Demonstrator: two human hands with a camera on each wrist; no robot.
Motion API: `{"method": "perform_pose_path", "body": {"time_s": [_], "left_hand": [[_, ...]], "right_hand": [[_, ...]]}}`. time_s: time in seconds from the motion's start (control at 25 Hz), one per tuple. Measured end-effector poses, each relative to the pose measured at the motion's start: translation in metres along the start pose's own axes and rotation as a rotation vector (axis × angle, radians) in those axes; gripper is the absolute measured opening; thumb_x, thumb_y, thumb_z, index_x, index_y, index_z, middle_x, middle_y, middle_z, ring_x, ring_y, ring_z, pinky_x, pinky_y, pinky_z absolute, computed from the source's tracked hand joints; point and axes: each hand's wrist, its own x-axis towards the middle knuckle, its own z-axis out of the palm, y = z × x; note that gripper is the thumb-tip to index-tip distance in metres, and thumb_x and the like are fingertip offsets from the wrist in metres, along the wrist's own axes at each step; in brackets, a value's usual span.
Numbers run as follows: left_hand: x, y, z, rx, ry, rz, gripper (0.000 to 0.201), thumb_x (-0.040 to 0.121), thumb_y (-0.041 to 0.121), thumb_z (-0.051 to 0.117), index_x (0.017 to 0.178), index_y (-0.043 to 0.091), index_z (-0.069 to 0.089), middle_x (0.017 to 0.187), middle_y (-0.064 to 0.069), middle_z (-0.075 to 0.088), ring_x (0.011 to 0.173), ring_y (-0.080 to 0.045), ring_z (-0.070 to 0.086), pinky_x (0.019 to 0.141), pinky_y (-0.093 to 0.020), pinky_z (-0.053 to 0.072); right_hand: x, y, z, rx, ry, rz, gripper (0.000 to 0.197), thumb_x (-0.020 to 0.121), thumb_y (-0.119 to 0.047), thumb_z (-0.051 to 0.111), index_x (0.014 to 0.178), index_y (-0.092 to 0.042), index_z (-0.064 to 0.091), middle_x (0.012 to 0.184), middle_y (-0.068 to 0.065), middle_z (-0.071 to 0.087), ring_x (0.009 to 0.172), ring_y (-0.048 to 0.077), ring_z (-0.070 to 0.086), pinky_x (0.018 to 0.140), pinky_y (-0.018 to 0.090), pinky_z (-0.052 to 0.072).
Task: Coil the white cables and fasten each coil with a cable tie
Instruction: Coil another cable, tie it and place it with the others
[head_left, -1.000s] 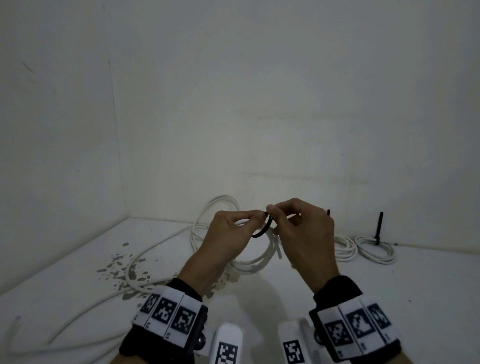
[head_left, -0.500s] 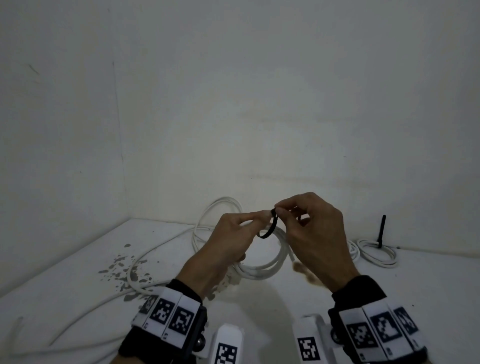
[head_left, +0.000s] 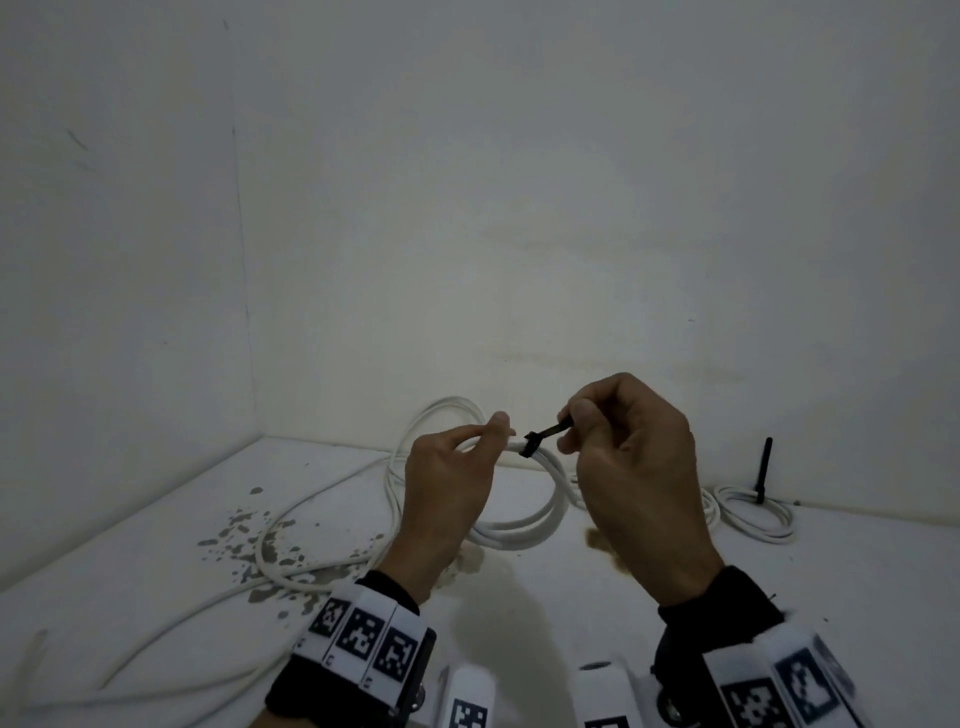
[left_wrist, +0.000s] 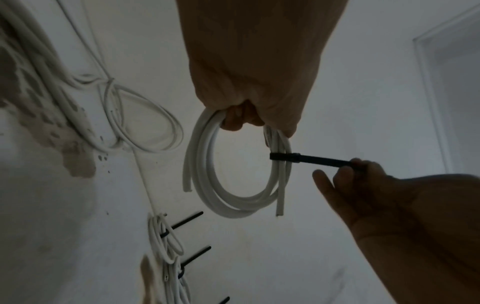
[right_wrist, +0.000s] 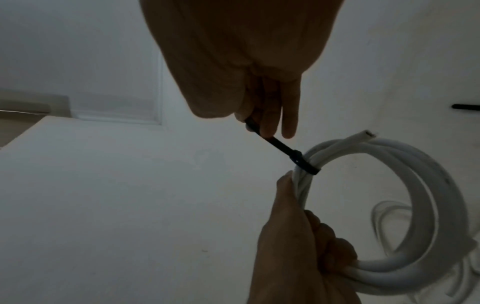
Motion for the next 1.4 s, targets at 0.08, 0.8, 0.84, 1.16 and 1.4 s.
{"method": "perform_pose_path", "body": {"time_s": [0.08, 0.8, 0.84, 1.16, 1.4], "left_hand": [[0.001, -0.003, -0.001, 0.020, 0.044, 0.013, 0.027, 0.088, 0.047, 0.066, 0.064, 0.036, 0.073, 0.049, 0.003, 0.060, 0.040, -0.005, 0.043, 0.051, -0.029, 0.040], [-0.008, -0.003, 0.006, 0.120, -0.012, 0.108, 0.048, 0.090, 0.038, 0.064, 0.044, 0.030, 0.058, 0.040, 0.009, 0.039, 0.042, -0.007, 0.036, 0.048, -0.025, 0.031], [-0.006, 0.001, 0.005, 0.100, -0.015, 0.006, 0.049, 0.090, 0.044, 0.062, 0.044, 0.028, 0.057, 0.041, 0.009, 0.036, 0.042, -0.008, 0.036, 0.049, -0.025, 0.031], [0.006, 0.005, -0.008, -0.422, -0.248, -0.697, 0.055, 0.092, 0.057, 0.052, 0.068, 0.011, 0.069, 0.046, 0.005, 0.026, 0.034, -0.008, 0.018, 0.035, -0.019, 0.021], [0.004, -0.005, 0.004, -0.566, -0.387, -0.796, 0.045, 0.092, 0.045, 0.057, 0.099, 0.003, 0.068, 0.046, 0.005, 0.034, 0.032, -0.007, 0.025, 0.036, -0.019, 0.028]], "right_hand": [[-0.008, -0.007, 0.009, -0.036, -0.075, -0.064, 0.025, 0.093, 0.003, 0.056, 0.075, -0.015, 0.060, 0.065, -0.004, 0.064, 0.063, 0.012, 0.064, 0.058, 0.028, 0.054], [0.010, -0.009, -0.019, 0.068, 0.039, 0.034, 0.020, 0.093, 0.000, 0.060, 0.076, -0.010, 0.066, 0.070, 0.001, 0.070, 0.065, 0.012, 0.067, 0.067, 0.030, 0.057], [0.011, -0.013, -0.018, 0.023, 0.003, -0.023, 0.018, 0.093, -0.005, 0.063, 0.078, -0.014, 0.067, 0.072, -0.001, 0.070, 0.069, 0.013, 0.069, 0.069, 0.031, 0.058], [0.006, 0.016, -0.031, 0.015, -0.274, 0.516, 0.038, 0.086, -0.066, 0.057, 0.104, -0.034, 0.065, 0.107, 0.000, 0.068, 0.094, 0.018, 0.069, 0.086, 0.047, 0.059], [-0.015, 0.049, -0.041, 0.134, -0.451, 0.680, 0.019, 0.096, -0.014, 0.064, 0.115, -0.014, 0.062, 0.096, 0.023, 0.073, 0.072, 0.032, 0.072, 0.072, 0.046, 0.062]]}}
